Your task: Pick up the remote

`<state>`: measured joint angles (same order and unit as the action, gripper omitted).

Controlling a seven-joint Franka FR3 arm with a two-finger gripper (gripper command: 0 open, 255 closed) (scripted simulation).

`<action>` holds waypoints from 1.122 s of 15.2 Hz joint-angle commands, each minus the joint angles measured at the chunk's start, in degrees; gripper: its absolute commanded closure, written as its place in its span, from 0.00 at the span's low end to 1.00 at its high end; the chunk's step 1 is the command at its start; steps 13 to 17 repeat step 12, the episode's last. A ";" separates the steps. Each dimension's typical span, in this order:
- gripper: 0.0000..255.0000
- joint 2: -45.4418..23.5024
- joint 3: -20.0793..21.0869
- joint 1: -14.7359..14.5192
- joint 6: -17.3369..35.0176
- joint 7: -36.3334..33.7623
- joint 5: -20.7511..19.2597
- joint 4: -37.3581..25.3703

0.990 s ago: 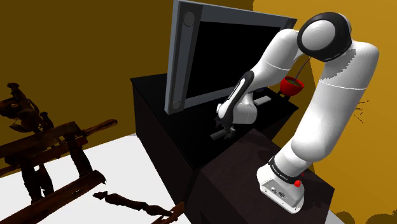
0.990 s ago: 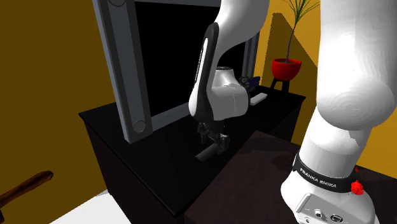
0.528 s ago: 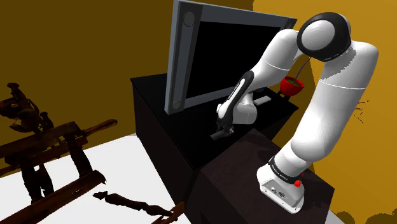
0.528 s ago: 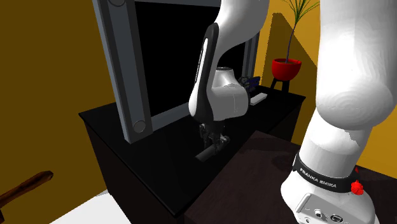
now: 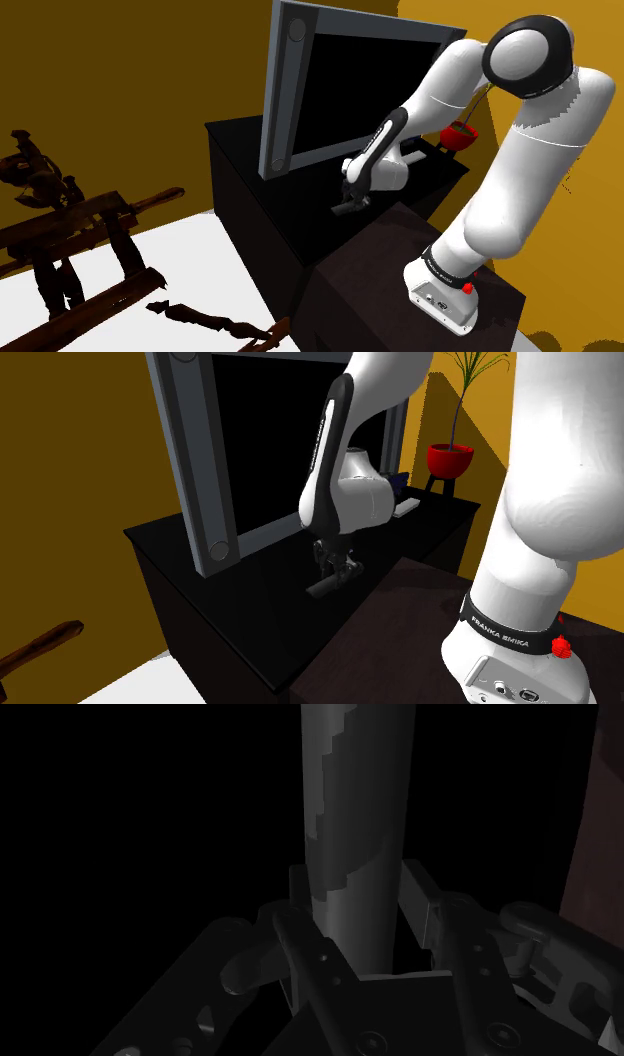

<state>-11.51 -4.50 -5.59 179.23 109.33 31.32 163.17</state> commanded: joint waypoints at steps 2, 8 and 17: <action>1.00 3.89 -9.94 -8.59 -3.00 -5.30 -6.48 1.35; 1.00 12.53 -26.38 -18.15 -8.85 -24.44 -32.85 3.40; 1.00 15.60 -25.29 -15.40 -11.49 -28.72 -39.01 3.55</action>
